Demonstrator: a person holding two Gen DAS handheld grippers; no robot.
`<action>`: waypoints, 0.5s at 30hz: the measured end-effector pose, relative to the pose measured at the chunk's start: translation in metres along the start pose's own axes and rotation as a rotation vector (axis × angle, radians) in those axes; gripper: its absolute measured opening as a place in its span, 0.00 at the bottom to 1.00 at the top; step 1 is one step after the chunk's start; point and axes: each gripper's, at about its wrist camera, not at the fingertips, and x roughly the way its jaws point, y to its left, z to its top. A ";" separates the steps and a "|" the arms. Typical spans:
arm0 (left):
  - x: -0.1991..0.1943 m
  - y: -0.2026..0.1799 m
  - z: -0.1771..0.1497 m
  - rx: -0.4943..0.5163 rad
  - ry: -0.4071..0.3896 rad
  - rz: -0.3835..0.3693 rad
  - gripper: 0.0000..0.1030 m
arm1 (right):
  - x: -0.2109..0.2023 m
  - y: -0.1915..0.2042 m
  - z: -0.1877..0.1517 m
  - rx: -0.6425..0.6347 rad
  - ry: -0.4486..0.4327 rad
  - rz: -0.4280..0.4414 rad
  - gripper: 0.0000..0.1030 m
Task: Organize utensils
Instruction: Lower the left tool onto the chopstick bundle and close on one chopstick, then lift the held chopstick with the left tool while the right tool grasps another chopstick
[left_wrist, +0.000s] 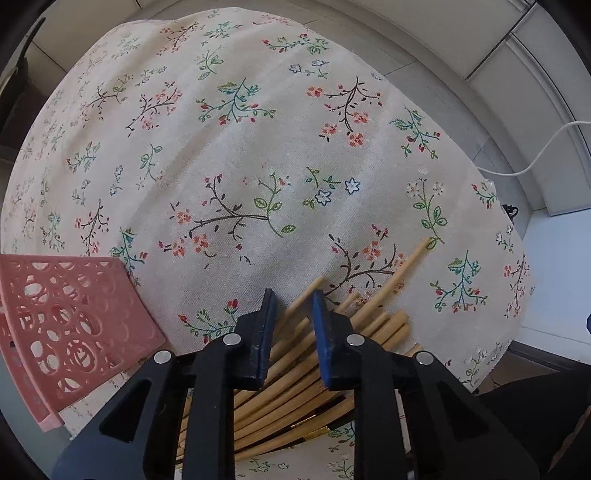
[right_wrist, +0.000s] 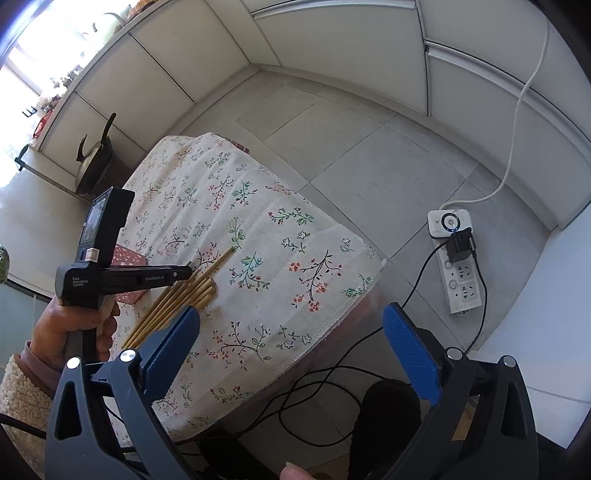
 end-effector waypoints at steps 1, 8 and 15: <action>-0.002 0.000 -0.003 0.003 -0.015 0.001 0.18 | 0.001 -0.001 0.000 0.005 0.001 -0.009 0.93; -0.039 0.014 -0.038 -0.005 -0.151 -0.057 0.15 | 0.007 0.005 -0.003 -0.015 0.004 -0.069 0.93; -0.095 0.036 -0.084 -0.013 -0.335 -0.075 0.14 | 0.024 0.014 -0.008 0.020 0.081 -0.026 0.93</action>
